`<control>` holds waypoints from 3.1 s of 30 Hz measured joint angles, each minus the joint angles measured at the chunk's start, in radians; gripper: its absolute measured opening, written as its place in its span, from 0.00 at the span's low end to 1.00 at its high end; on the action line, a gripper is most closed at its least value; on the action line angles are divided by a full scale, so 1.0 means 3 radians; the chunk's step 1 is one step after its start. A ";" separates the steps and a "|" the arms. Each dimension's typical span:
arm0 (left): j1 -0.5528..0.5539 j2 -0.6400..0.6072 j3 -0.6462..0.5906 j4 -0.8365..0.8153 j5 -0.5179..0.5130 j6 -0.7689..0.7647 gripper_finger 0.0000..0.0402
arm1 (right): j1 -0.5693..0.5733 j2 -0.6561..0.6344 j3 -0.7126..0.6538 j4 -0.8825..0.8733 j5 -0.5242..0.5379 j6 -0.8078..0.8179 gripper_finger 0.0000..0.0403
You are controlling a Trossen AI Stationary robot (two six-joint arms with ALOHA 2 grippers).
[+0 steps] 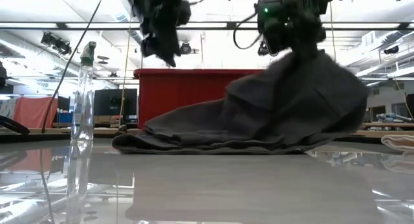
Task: Fold laundry
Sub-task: Fold the dark blue shorts
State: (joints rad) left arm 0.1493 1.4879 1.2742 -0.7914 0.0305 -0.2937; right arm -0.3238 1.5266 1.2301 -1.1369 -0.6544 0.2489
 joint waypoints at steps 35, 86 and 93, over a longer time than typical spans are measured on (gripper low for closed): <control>0.0603 -0.0041 -0.0530 0.0394 -0.0088 -0.0331 0.43 | -0.0571 -0.0105 0.0467 0.0373 0.2830 -0.0220 0.47; -0.1190 -0.0203 -0.0824 0.0164 -0.0047 0.0863 0.37 | 0.1011 -0.0357 -0.0272 0.0435 0.1349 -0.0481 0.40; -0.1233 0.0044 -0.1176 0.0672 -0.0155 0.0854 0.53 | 0.1368 -0.0351 -0.0866 0.0875 0.1692 -0.0580 0.42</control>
State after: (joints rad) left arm -0.2207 1.5011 0.9213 -0.5896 -0.0159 -0.0374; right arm 0.0865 1.4212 0.9703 -0.8743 -0.1468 0.0748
